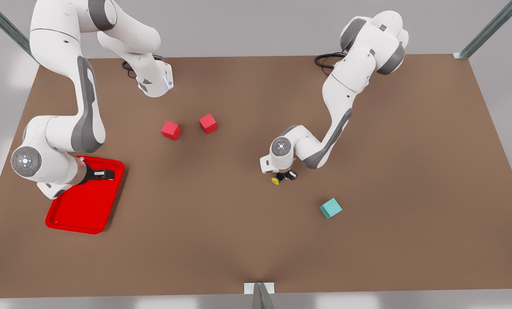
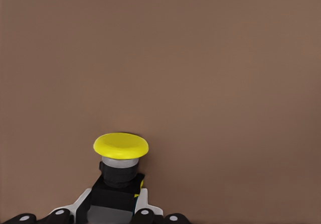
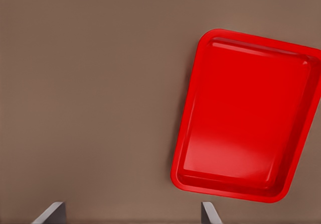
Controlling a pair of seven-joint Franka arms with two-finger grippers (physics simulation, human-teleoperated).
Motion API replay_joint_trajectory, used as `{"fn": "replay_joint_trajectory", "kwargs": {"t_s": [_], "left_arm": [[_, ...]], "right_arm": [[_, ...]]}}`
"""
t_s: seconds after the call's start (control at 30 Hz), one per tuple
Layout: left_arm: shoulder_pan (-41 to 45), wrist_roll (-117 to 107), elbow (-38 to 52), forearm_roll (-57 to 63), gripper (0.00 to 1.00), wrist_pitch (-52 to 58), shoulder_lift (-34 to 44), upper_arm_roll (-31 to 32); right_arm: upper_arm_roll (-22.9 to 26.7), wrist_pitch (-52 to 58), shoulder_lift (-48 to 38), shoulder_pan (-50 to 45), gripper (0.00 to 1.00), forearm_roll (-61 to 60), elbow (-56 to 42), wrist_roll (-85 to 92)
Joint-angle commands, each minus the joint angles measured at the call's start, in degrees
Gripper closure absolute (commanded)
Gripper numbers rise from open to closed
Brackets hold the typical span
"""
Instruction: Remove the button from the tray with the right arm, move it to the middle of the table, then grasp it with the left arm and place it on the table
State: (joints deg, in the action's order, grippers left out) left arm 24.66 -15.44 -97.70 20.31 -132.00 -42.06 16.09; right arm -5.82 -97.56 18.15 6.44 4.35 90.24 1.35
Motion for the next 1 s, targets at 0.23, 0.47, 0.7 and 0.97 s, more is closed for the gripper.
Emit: {"fn": "replay_joint_trajectory", "kwargs": {"t_s": [0.23, 0.47, 0.7, 0.97], "left_arm": [[-0.8, -4.7, 0.8, -0.9, 0.53, 3.2, 0.9, 0.3], [-2.2, -6.9, 6.4, -6.1, 0.57, 8.1, 2.0, 0.7], [-3.8, -24.5, 14.3, -12.4, 0.57, 9.5, 1.8, 0.6], [-5.7, -52.1, 21.7, -14.2, 0.57, 9.6, 1.5, -0.1]], "right_arm": [[0.0, 0.0, 0.0, 0.6, 0.0, -0.1, -0.3, 0.2], [0.0, 0.0, 0.0, 0.5, 0.0, -0.1, -0.2, 0.2], [-0.1, -0.1, 0.1, 0.4, 0.0, -0.1, -0.1, 0.2], [0.0, 0.1, 0.3, 0.1, 0.0, -0.1, 0.0, 0.2]]}}
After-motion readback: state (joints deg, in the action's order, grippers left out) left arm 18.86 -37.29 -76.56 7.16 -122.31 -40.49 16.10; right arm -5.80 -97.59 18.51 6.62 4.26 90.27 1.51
